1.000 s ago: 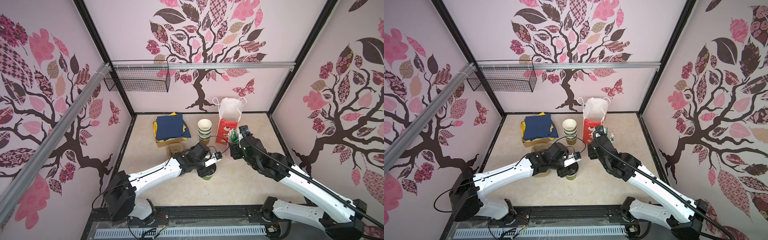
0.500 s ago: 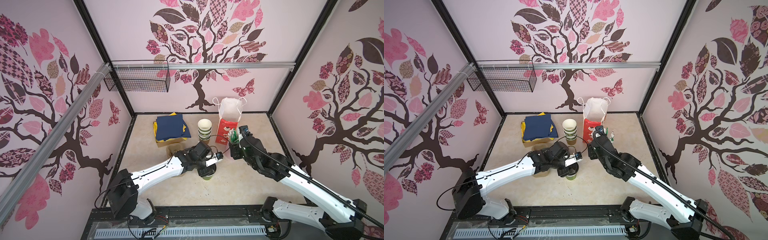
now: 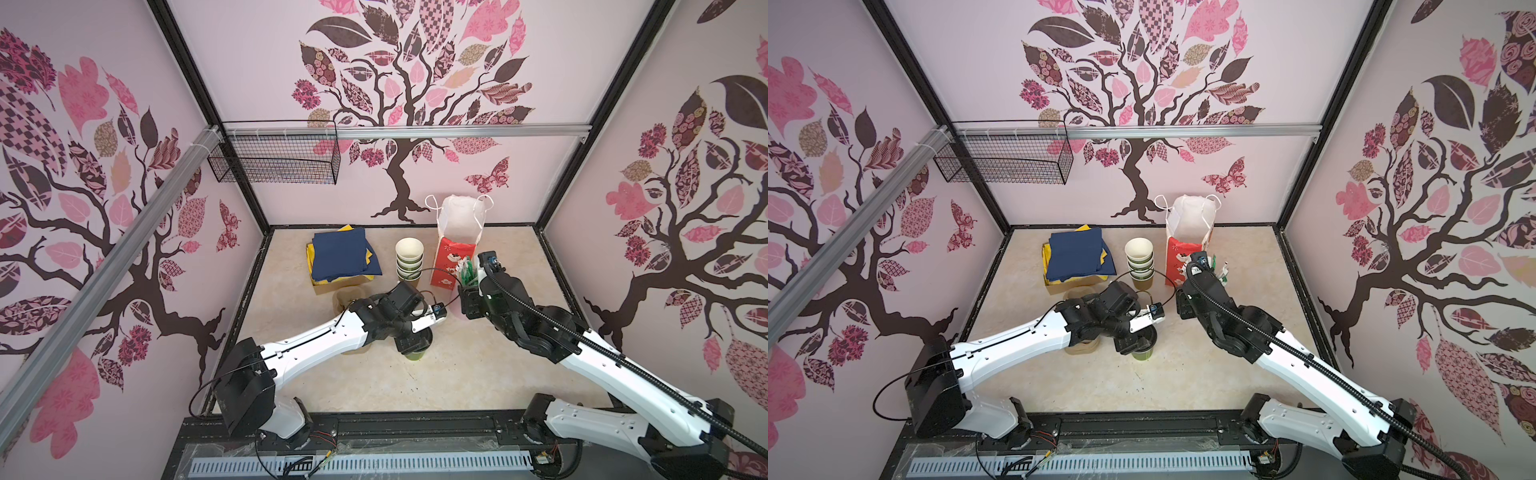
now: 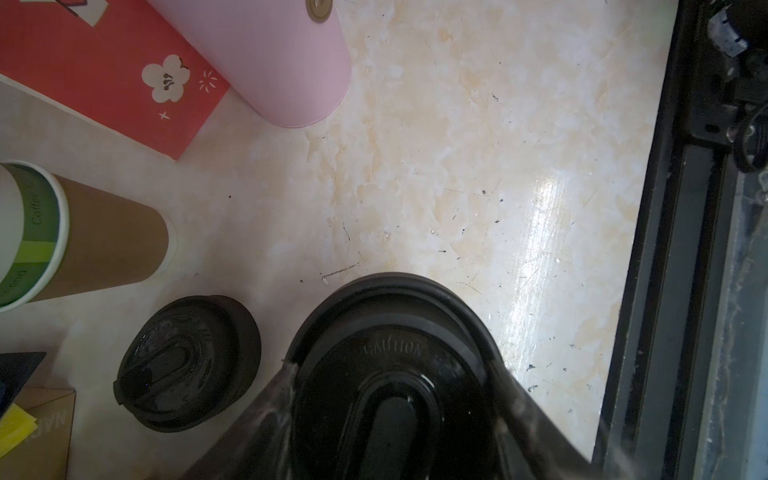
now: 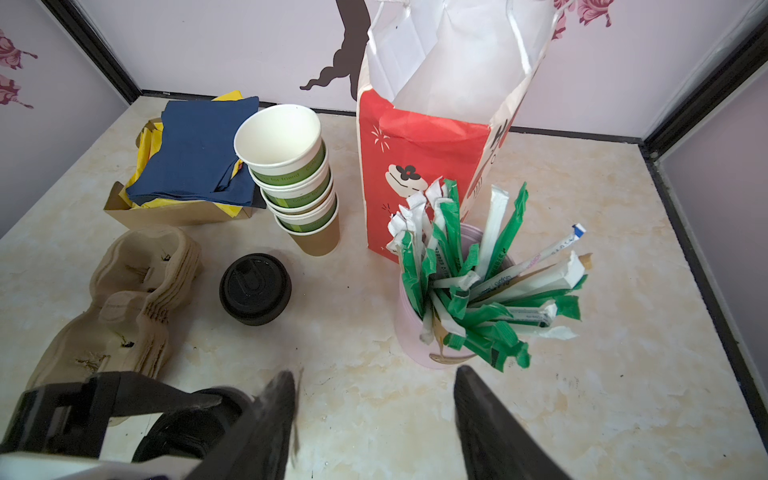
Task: Pack the takeout coffee
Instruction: 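Press the black lid down onto the white cup rim with the left gripper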
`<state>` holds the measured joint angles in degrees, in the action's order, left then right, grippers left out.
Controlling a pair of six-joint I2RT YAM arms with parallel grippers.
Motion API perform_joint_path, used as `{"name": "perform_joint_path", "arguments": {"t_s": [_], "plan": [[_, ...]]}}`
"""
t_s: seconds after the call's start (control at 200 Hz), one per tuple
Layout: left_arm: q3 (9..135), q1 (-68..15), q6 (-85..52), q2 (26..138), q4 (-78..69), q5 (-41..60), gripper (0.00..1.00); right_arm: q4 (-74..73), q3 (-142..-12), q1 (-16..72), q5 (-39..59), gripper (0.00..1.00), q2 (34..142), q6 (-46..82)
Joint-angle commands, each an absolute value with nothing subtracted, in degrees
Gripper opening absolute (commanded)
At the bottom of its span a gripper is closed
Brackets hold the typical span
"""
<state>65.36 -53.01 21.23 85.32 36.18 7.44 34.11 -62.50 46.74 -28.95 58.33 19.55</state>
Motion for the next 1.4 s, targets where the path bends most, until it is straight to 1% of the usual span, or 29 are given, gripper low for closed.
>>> {"name": "perform_joint_path", "arguments": {"t_s": [0.0,0.33,1.075,1.395], "plan": [[67.9,-53.0,21.2,86.4,36.5,7.8,0.68,34.8,-62.9,46.6,-30.0,0.64,56.8,20.1],[67.4,-53.0,21.3,87.2,34.8,6.2,0.68,34.8,-62.9,46.7,-30.1,0.64,56.8,20.1],[65.2,-53.0,20.1,84.7,32.0,4.7,0.78,34.7,-62.8,46.6,-29.8,0.64,56.9,20.3],[65.1,-52.9,20.1,85.0,32.5,4.5,0.75,35.0,-62.9,46.7,-29.8,0.64,56.6,20.6]]}}
